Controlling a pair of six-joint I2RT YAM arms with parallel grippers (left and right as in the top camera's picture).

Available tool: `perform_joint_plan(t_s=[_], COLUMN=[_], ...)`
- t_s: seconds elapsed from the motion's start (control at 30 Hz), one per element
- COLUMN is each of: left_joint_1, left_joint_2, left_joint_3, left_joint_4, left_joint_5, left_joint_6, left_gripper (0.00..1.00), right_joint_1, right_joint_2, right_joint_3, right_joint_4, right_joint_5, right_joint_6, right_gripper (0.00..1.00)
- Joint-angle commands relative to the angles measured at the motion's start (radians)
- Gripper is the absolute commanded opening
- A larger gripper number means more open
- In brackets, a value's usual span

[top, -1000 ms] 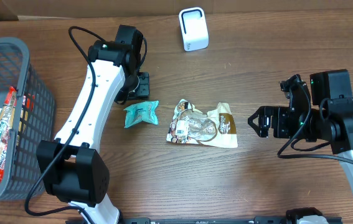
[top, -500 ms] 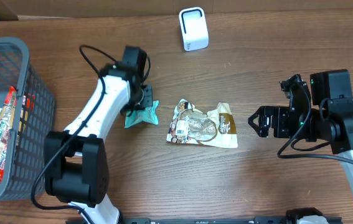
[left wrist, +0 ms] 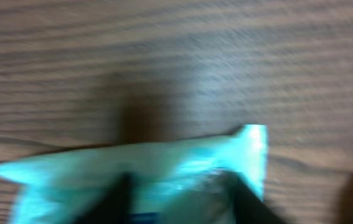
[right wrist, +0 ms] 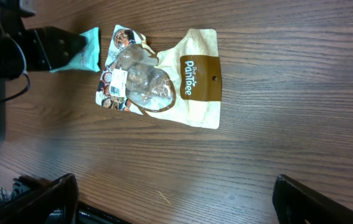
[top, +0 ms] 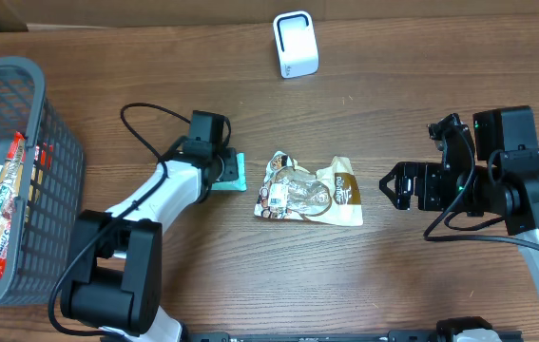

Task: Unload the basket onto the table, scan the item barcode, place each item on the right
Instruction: 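Carry the teal packet out and set it left of the pouch, then reach the left gripper into the basket and grasp the spaghetti package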

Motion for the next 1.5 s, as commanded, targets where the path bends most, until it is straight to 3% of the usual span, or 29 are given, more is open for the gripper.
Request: perform_joint_plan(t_s=[0.0, 0.13, 0.17, 0.47, 0.63, 0.73, 0.87, 0.93, 1.13, 1.27, 1.47], left_joint_1=[0.000, 0.016, 0.029, 0.104, 0.142, 0.240, 0.454, 0.590, 0.933, 1.035, 1.034], left_joint_2=[0.060, 0.030, 0.013, 0.001, 0.000, -0.005, -0.003, 0.001, 0.031, 0.050, 0.050], left_joint_3=[-0.045, 0.134, 0.264, 1.113, 1.557, 1.756, 1.793, 1.755, 1.528, 1.301, 1.036], left_joint_4=[-0.125, -0.280, -0.365, -0.760, -0.999, -1.193, -1.344, -1.344, -1.335, -1.242, -0.981], left_joint_5=[-0.050, -0.087, -0.096, -0.080, -0.086, -0.188, -0.286, -0.230, -0.084, -0.020, -0.020], left_joint_6=[0.023, 0.027, 0.027, 0.045, 0.162, 0.076, -0.143, -0.158, -0.237, -0.231, -0.126], left_gripper=[0.79, 0.94, 1.00, 0.99, 0.98, 0.95, 0.96, 1.00, 1.00, 0.98, 0.99], right_joint_1=[0.006, 0.006, 0.006, 0.006, 0.006, 0.006, 0.006, 0.006, 0.006, 0.006, 0.006], right_joint_2=[-0.002, -0.002, -0.002, -0.002, -0.002, -0.002, -0.002, -0.002, -0.002, -0.001, 0.000], right_joint_3=[0.013, 0.013, 0.013, 0.013, 0.013, 0.013, 0.013, 0.013, 0.013, 0.013, 0.013], right_joint_4=[0.002, 0.003, 0.003, 0.002, 0.003, 0.005, 0.008, 0.010, 0.024, 0.029, 0.021], right_joint_5=[0.006, 0.006, 0.006, 0.006, 0.006, 0.006, 0.006, 0.007, 0.007, 0.007, 0.007], right_joint_6=[-0.005, -0.005, -0.004, -0.005, -0.005, -0.005, -0.005, -0.005, -0.009, -0.009, -0.009], right_gripper=[1.00, 1.00, 1.00, 1.00, 1.00, 1.00, 1.00, 1.00, 1.00, 1.00, 1.00])
